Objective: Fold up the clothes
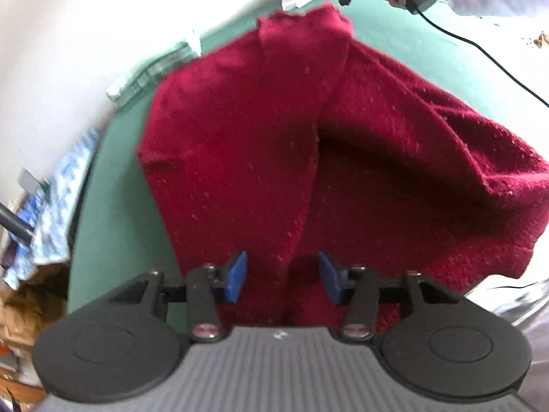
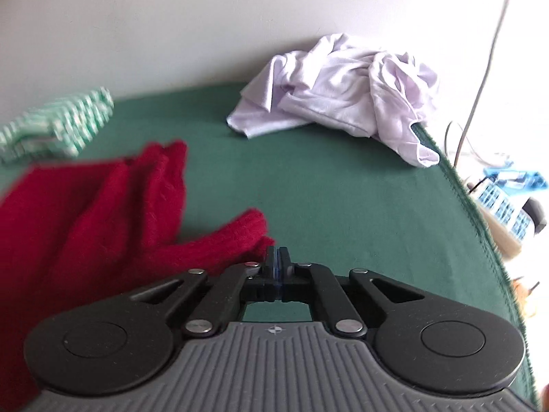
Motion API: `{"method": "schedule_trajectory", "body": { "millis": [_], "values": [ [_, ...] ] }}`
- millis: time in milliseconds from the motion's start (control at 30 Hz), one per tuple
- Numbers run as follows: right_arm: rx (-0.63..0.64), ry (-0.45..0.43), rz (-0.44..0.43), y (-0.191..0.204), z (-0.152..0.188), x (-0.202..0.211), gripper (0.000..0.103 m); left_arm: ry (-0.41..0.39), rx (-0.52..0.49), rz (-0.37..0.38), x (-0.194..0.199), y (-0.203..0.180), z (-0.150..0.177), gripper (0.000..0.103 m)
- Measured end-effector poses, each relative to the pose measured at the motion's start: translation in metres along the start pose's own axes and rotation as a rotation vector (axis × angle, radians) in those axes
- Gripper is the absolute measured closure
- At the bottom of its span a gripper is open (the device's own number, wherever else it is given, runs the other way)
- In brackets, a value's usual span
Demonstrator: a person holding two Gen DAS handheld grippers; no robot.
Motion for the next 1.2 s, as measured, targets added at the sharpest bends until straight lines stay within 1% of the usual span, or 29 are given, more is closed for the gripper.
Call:
{"method": "schedule_trajectory", "body": {
  "millis": [33, 100, 133, 167, 233, 267, 333, 433, 467, 533, 633, 667, 700, 733, 767, 833, 867, 900, 1000, 1033, 1133, 1167, 1200],
  "values": [
    [-0.026, -0.013, -0.026, -0.005, -0.002, 0.008, 0.103, -0.004, 0.002, 0.0, 0.0, 0.001, 0.001, 0.046],
    [-0.077, 0.0, -0.071, -0.017, -0.001, 0.018, 0.103, -0.002, 0.012, 0.007, -0.002, 0.006, 0.001, 0.046],
    [-0.093, 0.021, -0.091, -0.023, 0.001, 0.021, 0.102, 0.0, 0.018, 0.004, -0.004, 0.009, 0.0, 0.048],
    [-0.107, 0.047, -0.11, -0.028, 0.003, 0.024, 0.098, 0.004, 0.027, 0.012, -0.006, 0.013, 0.0, 0.05],
    [-0.143, 0.1, -0.166, -0.038, 0.011, 0.026, 0.095, 0.011, 0.053, 0.051, -0.008, 0.021, -0.001, 0.062],
    [-0.158, 0.116, -0.176, -0.04, 0.016, 0.026, 0.094, 0.013, 0.064, 0.063, -0.008, 0.022, -0.001, 0.069],
    [-0.168, 0.131, -0.172, -0.04, 0.024, 0.021, 0.081, 0.018, 0.083, 0.079, -0.008, 0.026, -0.002, 0.074],
    [-0.168, 0.123, -0.188, -0.029, 0.029, 0.011, 0.079, 0.021, 0.104, 0.072, -0.006, 0.027, -0.003, 0.078],
    [-0.151, 0.11, -0.178, -0.022, 0.03, 0.009, 0.079, 0.021, 0.113, 0.07, -0.005, 0.028, -0.003, 0.08],
    [-0.107, 0.077, -0.149, -0.006, 0.031, 0.004, 0.073, 0.016, 0.138, 0.07, -0.001, 0.032, -0.001, 0.08],
    [0.013, 0.014, -0.042, 0.022, 0.033, -0.006, 0.072, 0.015, 0.171, 0.066, 0.001, 0.037, 0.0, 0.079],
    [0.066, -0.007, -0.006, 0.031, 0.035, -0.009, 0.073, 0.01, 0.173, 0.069, 0.003, 0.038, 0.001, 0.078],
    [0.12, -0.027, 0.029, 0.039, 0.037, -0.012, 0.087, 0.002, 0.169, 0.072, 0.006, 0.039, 0.002, 0.078],
    [0.14, -0.033, 0.036, 0.043, 0.037, -0.013, 0.101, -0.006, 0.164, 0.076, 0.009, 0.04, 0.002, 0.078],
    [0.15, -0.035, 0.035, 0.046, 0.036, -0.014, 0.101, -0.014, 0.159, 0.08, 0.012, 0.041, 0.003, 0.078],
    [0.086, -0.033, -0.001, 0.037, 0.03, -0.006, 0.102, -0.03, 0.149, 0.087, 0.019, 0.043, 0.004, 0.075],
    [0.049, -0.031, -0.02, 0.032, 0.026, -0.002, 0.102, -0.038, 0.144, 0.091, 0.022, 0.044, 0.005, 0.071],
    [0.0, -0.033, -0.051, 0.023, 0.021, 0.006, 0.102, -0.046, 0.139, 0.095, 0.025, 0.045, 0.006, 0.066],
    [-0.13, -0.057, -0.165, -0.005, 0.008, 0.042, 0.102, -0.07, 0.124, 0.106, 0.034, 0.047, 0.008, 0.059],
    [-0.145, -0.07, -0.191, -0.011, 0.005, 0.055, 0.102, -0.078, 0.119, 0.11, 0.038, 0.048, 0.009, 0.057],
    [-0.154, -0.108, -0.249, -0.025, 0.001, 0.093, 0.102, -0.102, 0.104, 0.121, 0.047, 0.051, 0.011, 0.046],
    [-0.145, -0.119, -0.251, -0.027, 0.003, 0.103, 0.102, -0.117, 0.092, 0.115, 0.049, 0.047, 0.005, 0.043],
    [-0.139, -0.128, -0.248, -0.029, 0.005, 0.111, 0.102, -0.137, 0.073, 0.099, 0.048, 0.04, -0.006, 0.043]
  ]
}}
Point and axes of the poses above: each gripper's, at about its wrist camera, not at the fingertips, and x roughly against the way its jaws point, y to its left, z to its underside, the point moved 2 cm from there along -x, roughly the way its jaws point, and after that the axes turned 12 degrees about y, right-handed, at the moved point
